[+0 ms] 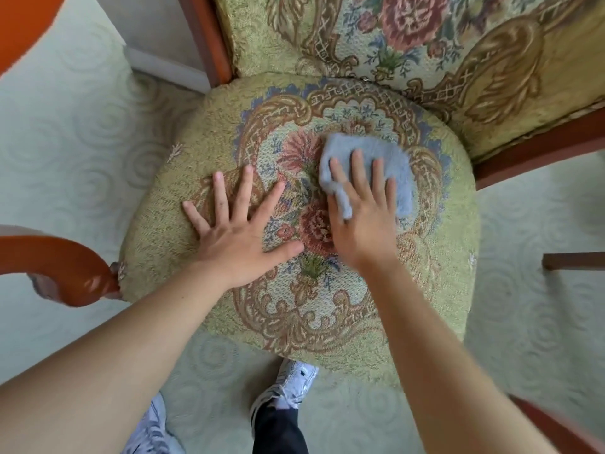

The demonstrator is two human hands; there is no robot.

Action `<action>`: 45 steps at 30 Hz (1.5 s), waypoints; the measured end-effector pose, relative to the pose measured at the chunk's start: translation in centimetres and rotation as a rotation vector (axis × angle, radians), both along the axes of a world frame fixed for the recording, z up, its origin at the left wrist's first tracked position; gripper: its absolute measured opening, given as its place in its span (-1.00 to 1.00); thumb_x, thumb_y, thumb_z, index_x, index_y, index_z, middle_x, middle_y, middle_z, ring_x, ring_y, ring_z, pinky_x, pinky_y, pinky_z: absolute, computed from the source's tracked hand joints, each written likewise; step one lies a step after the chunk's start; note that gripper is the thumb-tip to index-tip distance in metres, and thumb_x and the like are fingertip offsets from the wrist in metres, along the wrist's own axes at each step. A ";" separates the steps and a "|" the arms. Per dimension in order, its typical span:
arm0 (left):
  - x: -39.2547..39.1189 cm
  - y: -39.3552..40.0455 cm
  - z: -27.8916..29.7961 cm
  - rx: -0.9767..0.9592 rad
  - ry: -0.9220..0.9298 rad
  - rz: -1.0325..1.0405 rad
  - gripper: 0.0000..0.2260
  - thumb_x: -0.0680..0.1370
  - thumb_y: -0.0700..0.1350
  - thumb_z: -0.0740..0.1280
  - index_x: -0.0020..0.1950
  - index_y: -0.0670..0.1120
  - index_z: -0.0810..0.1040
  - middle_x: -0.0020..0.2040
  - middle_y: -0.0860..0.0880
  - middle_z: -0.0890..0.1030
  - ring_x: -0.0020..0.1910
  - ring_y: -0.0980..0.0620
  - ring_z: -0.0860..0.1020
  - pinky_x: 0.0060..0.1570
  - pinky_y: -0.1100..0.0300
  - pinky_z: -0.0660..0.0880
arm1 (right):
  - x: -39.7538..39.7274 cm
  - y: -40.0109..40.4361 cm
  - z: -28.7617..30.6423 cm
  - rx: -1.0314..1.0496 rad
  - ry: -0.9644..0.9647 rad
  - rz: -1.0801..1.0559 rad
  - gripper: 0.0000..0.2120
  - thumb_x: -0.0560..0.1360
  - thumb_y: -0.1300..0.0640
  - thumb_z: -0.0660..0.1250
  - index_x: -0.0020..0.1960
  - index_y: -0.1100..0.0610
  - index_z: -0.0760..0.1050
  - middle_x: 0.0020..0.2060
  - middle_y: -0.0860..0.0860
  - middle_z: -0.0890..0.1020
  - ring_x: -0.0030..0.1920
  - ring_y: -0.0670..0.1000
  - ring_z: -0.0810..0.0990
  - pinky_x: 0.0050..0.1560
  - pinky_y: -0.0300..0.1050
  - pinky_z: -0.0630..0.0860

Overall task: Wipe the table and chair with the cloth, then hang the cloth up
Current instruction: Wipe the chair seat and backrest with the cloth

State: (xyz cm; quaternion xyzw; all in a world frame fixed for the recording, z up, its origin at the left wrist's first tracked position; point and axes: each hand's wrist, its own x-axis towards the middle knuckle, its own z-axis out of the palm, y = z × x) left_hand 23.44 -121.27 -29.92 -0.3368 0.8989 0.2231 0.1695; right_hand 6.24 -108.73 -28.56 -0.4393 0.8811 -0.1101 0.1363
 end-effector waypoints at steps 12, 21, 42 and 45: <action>-0.9 -0.3 2.1 0.029 -0.098 0.078 -0.13 0.28 0.68 -0.02 0.42 0.50 -0.44 0.52 0.23 -0.51 0.55 -0.15 -0.44 0.36 -0.58 -0.15 | 7.6 7.3 5.0 -0.212 -0.659 -0.347 -0.58 0.64 -0.30 -0.06 0.49 -0.43 0.13 0.58 -0.27 0.06 0.55 -0.29 -0.17 0.58 0.06 -0.09; -6.3 -3.0 9.7 0.038 0.089 0.115 -0.33 0.48 0.49 -0.16 0.56 0.38 -0.20 0.66 0.10 -0.06 0.61 -0.15 0.09 0.51 -0.20 0.14 | -0.2 2.5 12.6 -0.494 -1.096 -0.963 -0.33 0.54 -0.35 0.20 0.50 0.04 0.34 0.37 -0.14 0.36 0.12 -0.43 0.41 0.15 -0.45 0.37; -20.9 -15.3 28.0 -0.327 0.509 -0.201 -0.28 0.58 0.44 -0.15 0.61 0.16 -0.34 0.61 0.06 -0.40 0.58 0.03 -0.39 0.48 -0.02 -0.29 | -13.1 -8.2 33.8 -1.413 -0.327 -1.217 -0.86 0.60 -0.15 0.22 -0.07 -0.15 0.49 -0.09 -0.29 0.63 -0.09 -0.39 0.60 0.03 -0.30 0.50; -22.5 -16.4 27.6 -0.363 0.486 -0.224 -0.26 0.54 0.48 -0.22 0.61 0.18 -0.34 0.62 0.05 -0.36 0.60 -0.02 -0.34 0.49 -0.10 -0.24 | -14.1 -9.1 33.2 -1.382 -0.150 -1.172 -0.80 0.58 -0.20 0.19 -0.13 -0.18 0.51 -0.29 -0.39 0.63 -0.22 -0.39 0.58 -0.15 -0.45 0.44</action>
